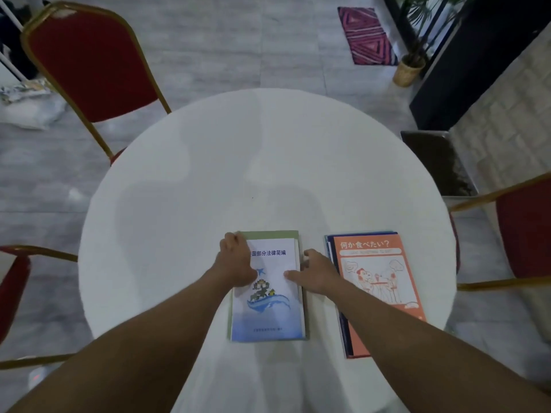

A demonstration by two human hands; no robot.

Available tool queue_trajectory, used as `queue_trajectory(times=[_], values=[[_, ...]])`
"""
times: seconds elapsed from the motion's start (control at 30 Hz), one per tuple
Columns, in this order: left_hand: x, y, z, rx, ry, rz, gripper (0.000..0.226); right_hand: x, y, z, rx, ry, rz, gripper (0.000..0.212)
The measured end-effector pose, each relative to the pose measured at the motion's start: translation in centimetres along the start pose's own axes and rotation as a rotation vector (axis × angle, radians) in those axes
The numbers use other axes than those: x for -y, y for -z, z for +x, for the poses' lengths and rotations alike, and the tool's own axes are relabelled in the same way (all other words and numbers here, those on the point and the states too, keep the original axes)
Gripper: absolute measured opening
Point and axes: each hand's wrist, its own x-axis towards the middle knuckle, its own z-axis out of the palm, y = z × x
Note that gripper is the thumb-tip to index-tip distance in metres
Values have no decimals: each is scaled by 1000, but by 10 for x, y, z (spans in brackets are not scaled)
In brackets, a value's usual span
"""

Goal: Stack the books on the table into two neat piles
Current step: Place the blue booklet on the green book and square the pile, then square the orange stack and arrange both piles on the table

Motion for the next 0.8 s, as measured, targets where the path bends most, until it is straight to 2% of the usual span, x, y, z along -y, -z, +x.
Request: queue_trajectory(times=[0.07,0.13,0.23,0.33,0.5,0.6,0.8], values=[[-13,-2,-2,-105,-91,32,74,-9,9,-3,-55,47,79,81],[-32,-8,-3,-124,-152,17,66,-22,23,-4,-152,101,114,70],[-71,-21,-6,14,-183,-88,60,-51,49,-7,-316,116,23,54],[-107,-37,-6,96,-185,-119,54,-88,75,-9,-419,10,-58,59],[-160,-65,-9,200,-118,-168,52,-148,110,-11,-335,-177,-61,84],[-182,-78,-10,243,-103,-249,48,-166,119,-9,-271,-165,-14,80],[-198,-91,-8,184,247,-526,60,-173,130,1,-198,-200,160,74]])
